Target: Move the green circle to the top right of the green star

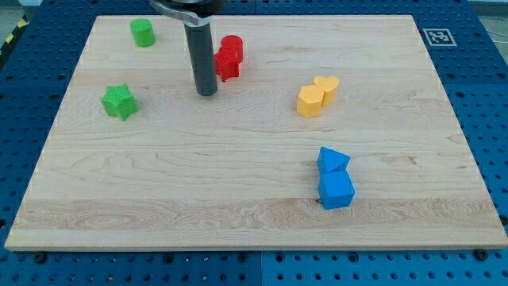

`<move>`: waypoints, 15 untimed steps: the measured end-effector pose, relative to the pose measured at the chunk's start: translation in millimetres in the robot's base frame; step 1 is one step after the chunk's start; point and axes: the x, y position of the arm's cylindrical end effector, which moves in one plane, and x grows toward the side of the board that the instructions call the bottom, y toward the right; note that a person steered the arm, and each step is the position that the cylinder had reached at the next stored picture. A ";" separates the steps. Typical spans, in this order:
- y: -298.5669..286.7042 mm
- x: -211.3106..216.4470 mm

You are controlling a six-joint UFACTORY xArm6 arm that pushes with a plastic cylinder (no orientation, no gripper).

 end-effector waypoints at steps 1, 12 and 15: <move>-5.8 0.0; -35.0 -106.0; -135.9 -168.5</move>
